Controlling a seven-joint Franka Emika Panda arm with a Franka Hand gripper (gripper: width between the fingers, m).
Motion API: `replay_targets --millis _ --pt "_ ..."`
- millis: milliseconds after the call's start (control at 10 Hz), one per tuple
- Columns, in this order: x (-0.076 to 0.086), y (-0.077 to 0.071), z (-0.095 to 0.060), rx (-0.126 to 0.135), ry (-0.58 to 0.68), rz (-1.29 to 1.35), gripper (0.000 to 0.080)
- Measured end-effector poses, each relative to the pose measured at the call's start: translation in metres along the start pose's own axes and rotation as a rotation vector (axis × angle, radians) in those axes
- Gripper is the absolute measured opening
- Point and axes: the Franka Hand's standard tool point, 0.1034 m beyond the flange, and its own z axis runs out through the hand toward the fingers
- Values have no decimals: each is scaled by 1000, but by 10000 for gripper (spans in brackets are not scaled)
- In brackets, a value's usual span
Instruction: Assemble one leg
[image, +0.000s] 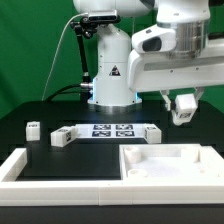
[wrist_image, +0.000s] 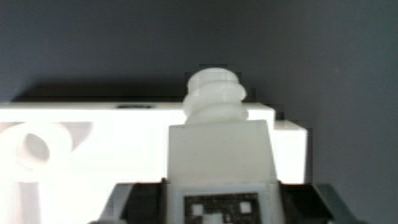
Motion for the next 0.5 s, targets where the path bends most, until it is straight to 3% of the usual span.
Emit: replay_targets --millis 400,500 --pt "11 -2 3 15 393 -19 287" --pt "21 0 5 13 470 -51 287"
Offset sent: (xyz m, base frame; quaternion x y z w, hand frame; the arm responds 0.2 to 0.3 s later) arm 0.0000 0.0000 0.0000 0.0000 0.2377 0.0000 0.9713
